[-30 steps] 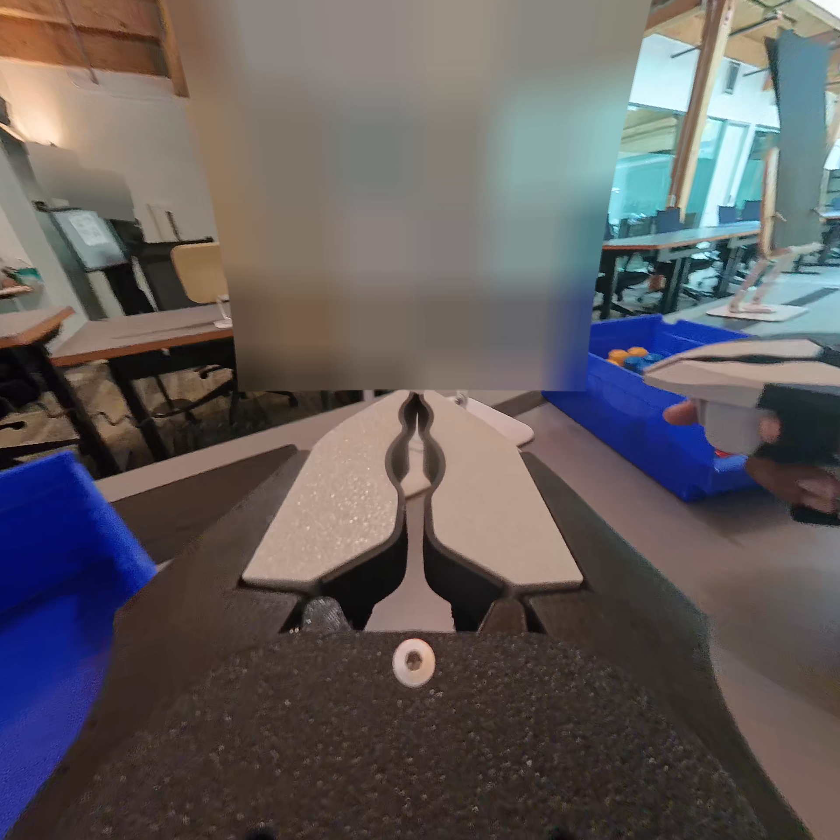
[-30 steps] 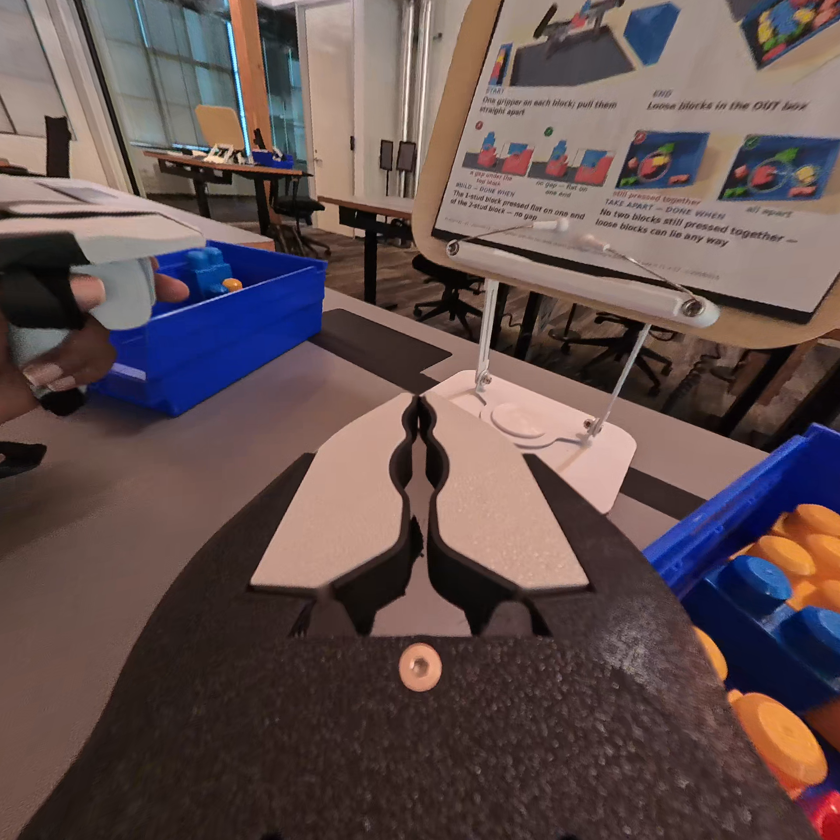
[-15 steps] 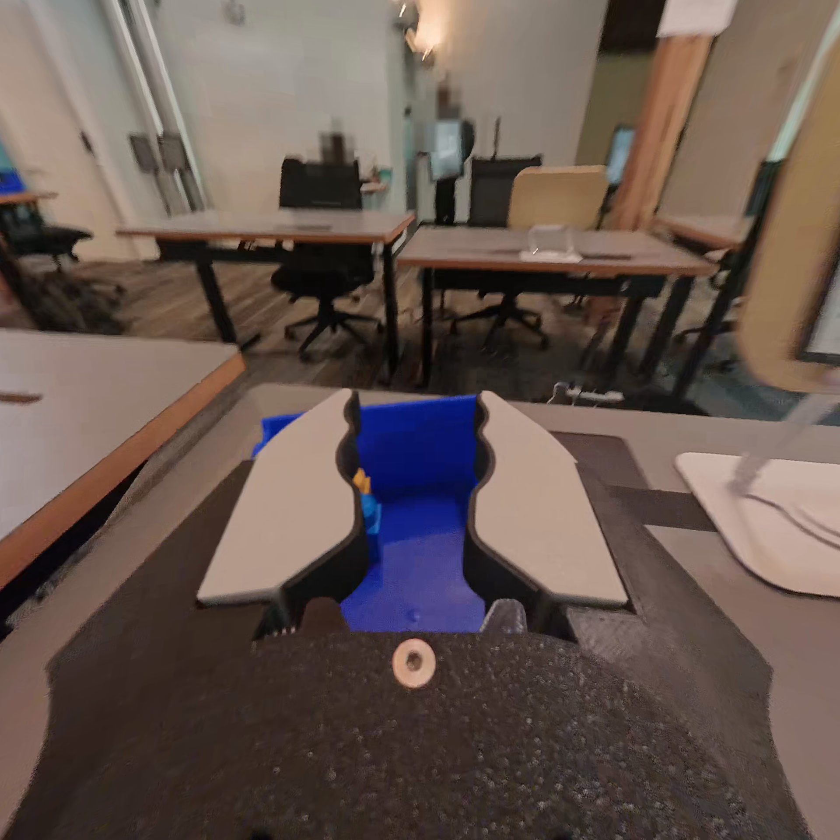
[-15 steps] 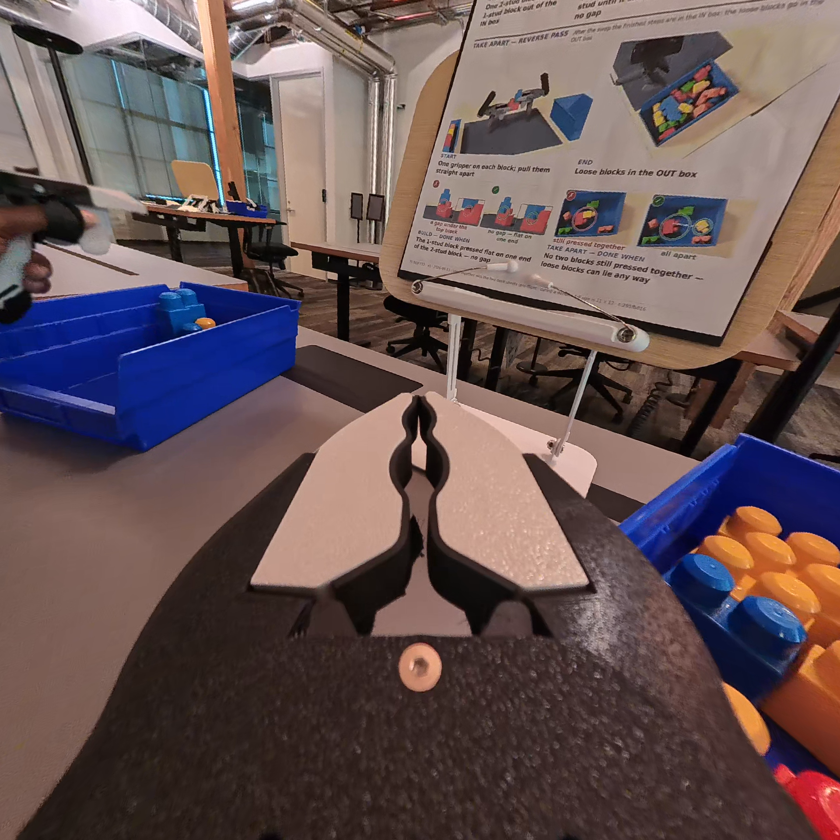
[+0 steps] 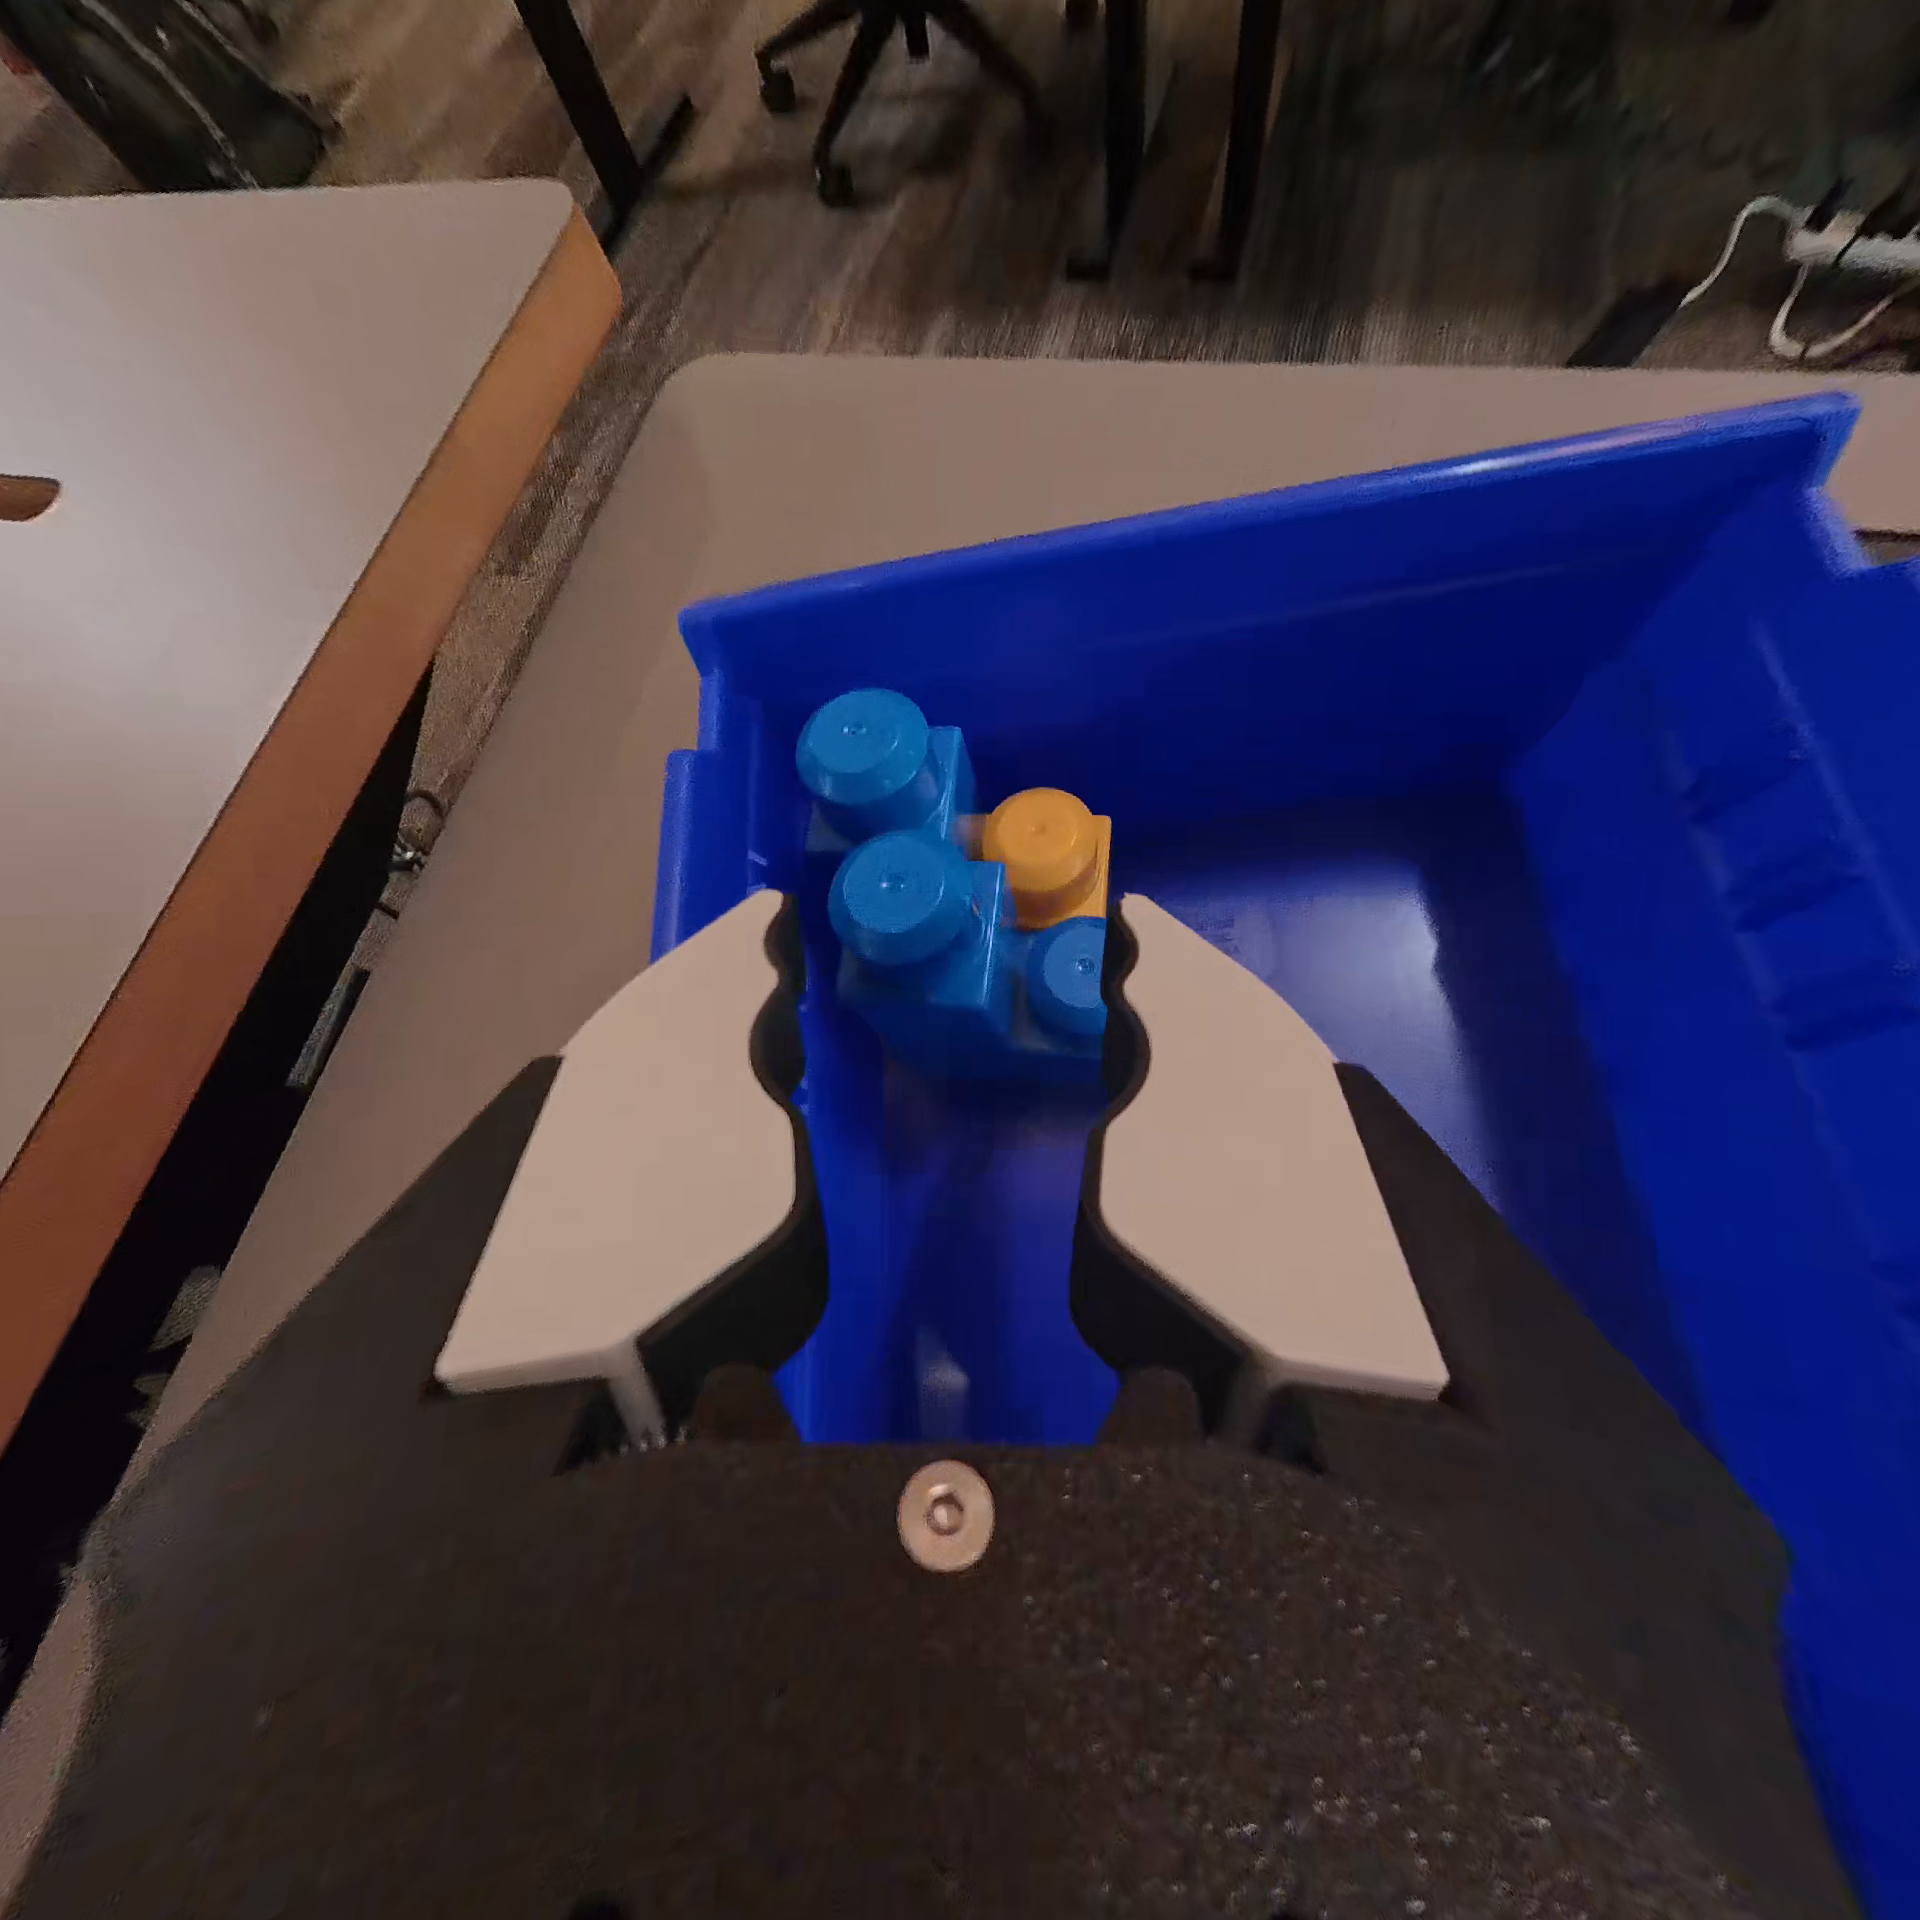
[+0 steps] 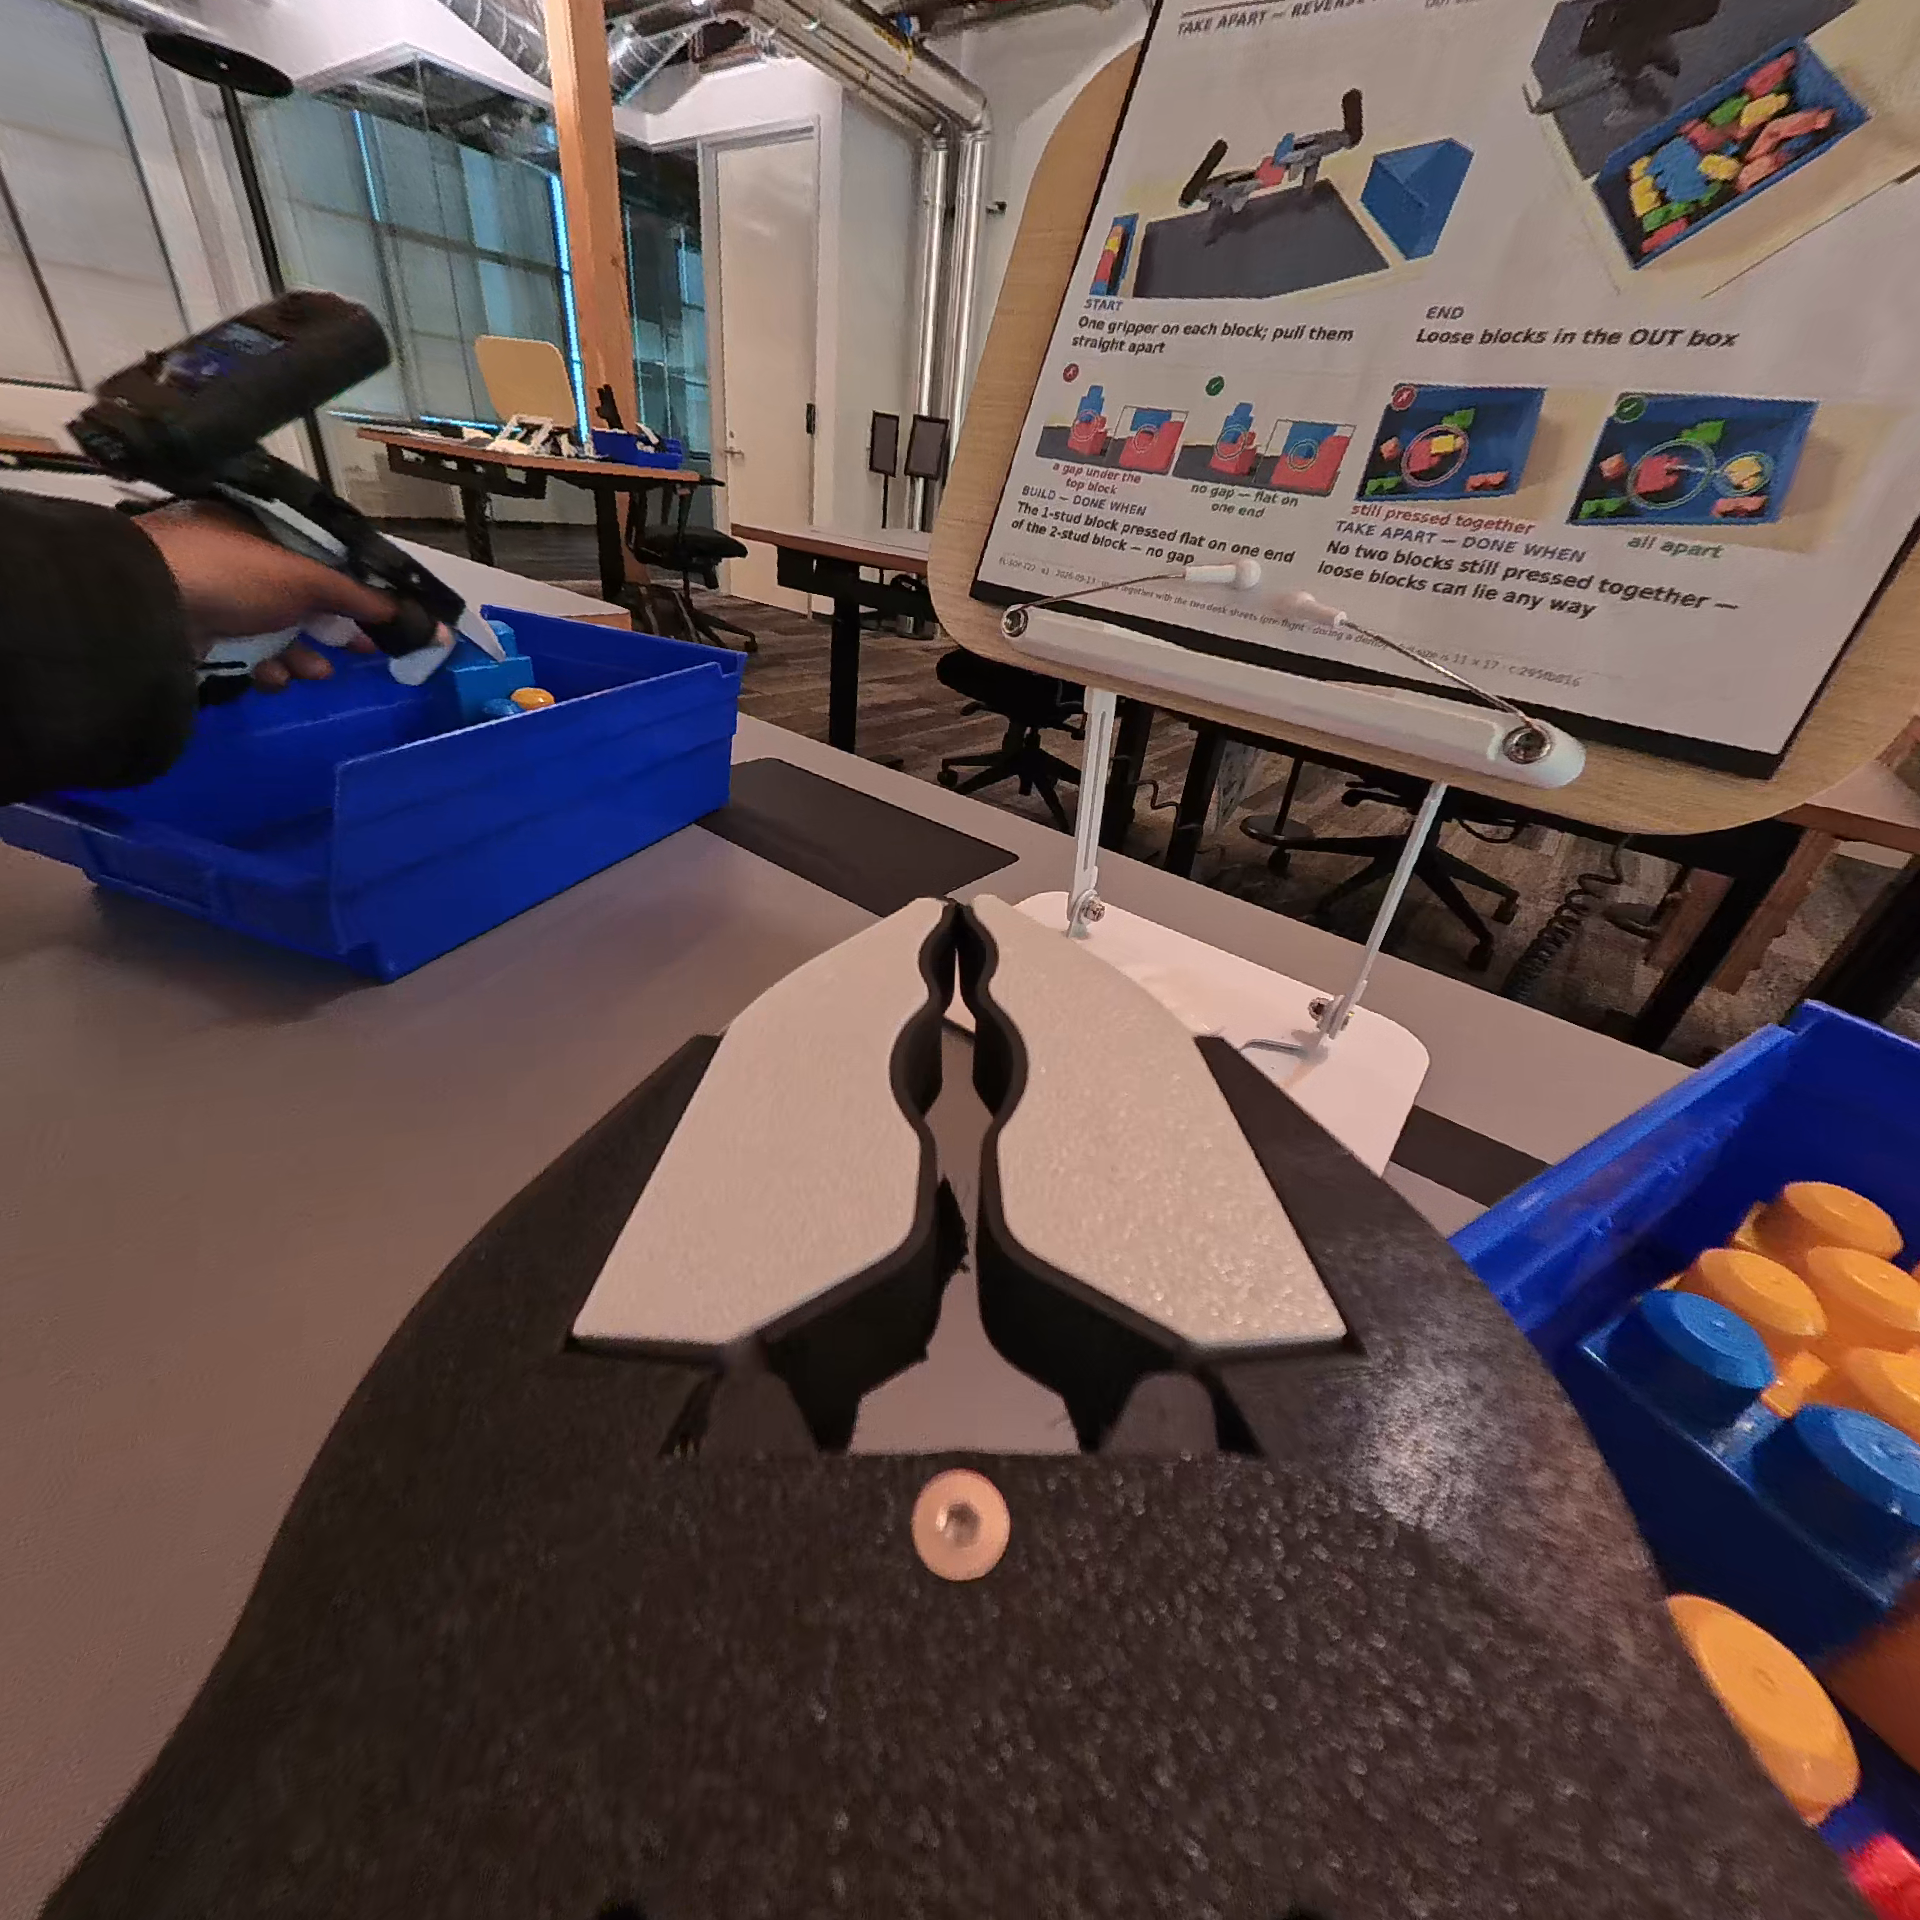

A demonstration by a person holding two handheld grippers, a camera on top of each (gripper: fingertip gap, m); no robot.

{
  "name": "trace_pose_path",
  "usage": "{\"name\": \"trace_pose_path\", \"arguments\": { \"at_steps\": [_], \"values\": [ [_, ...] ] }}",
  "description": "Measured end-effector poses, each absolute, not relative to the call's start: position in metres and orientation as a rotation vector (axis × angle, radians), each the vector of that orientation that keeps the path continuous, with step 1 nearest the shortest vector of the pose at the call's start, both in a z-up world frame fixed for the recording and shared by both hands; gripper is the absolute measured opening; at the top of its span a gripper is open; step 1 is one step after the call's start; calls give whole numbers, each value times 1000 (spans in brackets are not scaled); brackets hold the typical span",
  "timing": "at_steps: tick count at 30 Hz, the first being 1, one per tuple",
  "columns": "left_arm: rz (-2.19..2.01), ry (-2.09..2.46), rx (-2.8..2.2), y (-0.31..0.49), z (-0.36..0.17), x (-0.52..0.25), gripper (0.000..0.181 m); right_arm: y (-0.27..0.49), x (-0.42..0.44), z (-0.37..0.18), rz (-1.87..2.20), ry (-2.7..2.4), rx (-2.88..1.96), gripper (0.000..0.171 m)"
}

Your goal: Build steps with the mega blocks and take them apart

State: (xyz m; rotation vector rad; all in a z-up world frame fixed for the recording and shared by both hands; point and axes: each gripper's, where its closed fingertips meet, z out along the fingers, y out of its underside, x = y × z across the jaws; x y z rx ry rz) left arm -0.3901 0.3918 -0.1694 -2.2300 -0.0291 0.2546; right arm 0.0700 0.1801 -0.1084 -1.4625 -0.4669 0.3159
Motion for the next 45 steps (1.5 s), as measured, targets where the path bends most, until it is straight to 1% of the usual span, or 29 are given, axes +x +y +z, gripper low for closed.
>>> {"name": "trace_pose_path", "arguments": {
  "at_steps": [6,7,13,17,21,24,28,31,34,37,39,42,45],
  "values": [
    [357,15,-2349,396,-188,-395,44,180,70,-108,329,-475,-1463,0],
    [369,33,-2364,396,-190,-395,38,180,70,-109,331,-475,-1463,0],
    [379,76,-2378,395,-191,-392,38,180,69,-110,335,-480,-1467,0],
    [423,157,-2297,389,-179,-384,35,179,69,-111,329,-481,-1466,0],
    [373,204,-2156,379,-146,-366,35,179,69,-111,322,-480,-1465,0],
    [335,249,-1988,364,-100,-343,34,178,68,-111,316,-483,-1461,0],
    [200,323,-1752,325,-30,-288,34,176,66,-110,298,-495,-1453,0],
    [65,409,-1598,284,9,-232,34,174,63,-108,279,-509,-1444,0],
    [-132,515,-1493,242,26,-173,34,169,61,-104,272,-522,-1427,0],
    [-376,626,-1440,204,22,-119,34,158,52,-91,300,-553,-1370,0],
    [-538,669,-1435,183,10,-90,34,147,44,-77,329,-577,-1319,9],
    [-647,729,-1442,166,-22,-59,34,130,30,-57,301,-625,-1265,32],
    [-751,763,-1471,160,-59,-36,34,121,12,-58,182,-753,-1260,51]
  ]
}}
